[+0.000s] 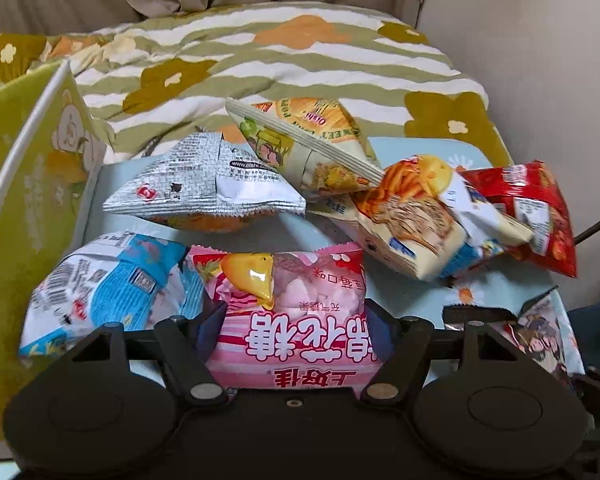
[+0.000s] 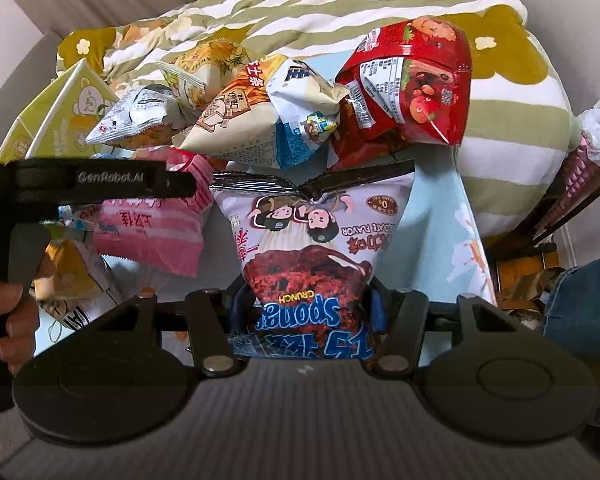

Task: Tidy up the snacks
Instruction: 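Grasp the pink candy bag with the left tool while the right grasps the brown sponge bag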

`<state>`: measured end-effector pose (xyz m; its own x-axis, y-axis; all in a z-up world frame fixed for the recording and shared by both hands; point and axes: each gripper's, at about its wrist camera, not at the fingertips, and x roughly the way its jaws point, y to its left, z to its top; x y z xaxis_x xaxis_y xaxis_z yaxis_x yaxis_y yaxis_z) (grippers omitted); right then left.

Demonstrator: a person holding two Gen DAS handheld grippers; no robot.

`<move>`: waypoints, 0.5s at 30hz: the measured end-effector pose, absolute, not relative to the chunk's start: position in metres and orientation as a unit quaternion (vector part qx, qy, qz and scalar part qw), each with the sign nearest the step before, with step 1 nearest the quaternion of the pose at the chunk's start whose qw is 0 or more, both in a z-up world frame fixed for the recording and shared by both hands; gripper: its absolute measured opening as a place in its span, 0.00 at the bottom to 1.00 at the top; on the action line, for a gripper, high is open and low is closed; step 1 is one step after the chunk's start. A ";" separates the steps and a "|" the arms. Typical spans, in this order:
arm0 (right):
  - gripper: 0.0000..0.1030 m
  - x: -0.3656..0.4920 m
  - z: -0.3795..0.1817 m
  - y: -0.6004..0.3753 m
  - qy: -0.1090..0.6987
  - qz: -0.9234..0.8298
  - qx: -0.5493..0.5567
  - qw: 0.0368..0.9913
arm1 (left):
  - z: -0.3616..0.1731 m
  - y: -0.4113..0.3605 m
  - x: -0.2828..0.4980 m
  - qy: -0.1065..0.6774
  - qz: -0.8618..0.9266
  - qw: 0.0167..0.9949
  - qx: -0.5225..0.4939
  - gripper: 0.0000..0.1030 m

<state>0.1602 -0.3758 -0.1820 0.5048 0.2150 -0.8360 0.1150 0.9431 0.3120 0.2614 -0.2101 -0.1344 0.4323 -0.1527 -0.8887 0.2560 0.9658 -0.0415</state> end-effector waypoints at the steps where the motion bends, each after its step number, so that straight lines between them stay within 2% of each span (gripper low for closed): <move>1: 0.68 0.158 -0.180 -0.375 0.495 0.029 0.166 0.853 | -0.132 -0.210 0.259 0.517 -0.122 0.846 0.050 0.73; 15: 0.68 0.124 -0.128 -0.371 0.452 0.036 0.142 0.880 | -0.060 -0.190 0.205 0.454 -0.117 0.883 0.006 0.72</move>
<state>0.1245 -0.3711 -0.1280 0.5896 0.1908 -0.7848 0.0651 0.9573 0.2817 0.2046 -0.1899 -0.0596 0.5608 -0.2007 -0.8033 0.2114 0.9727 -0.0954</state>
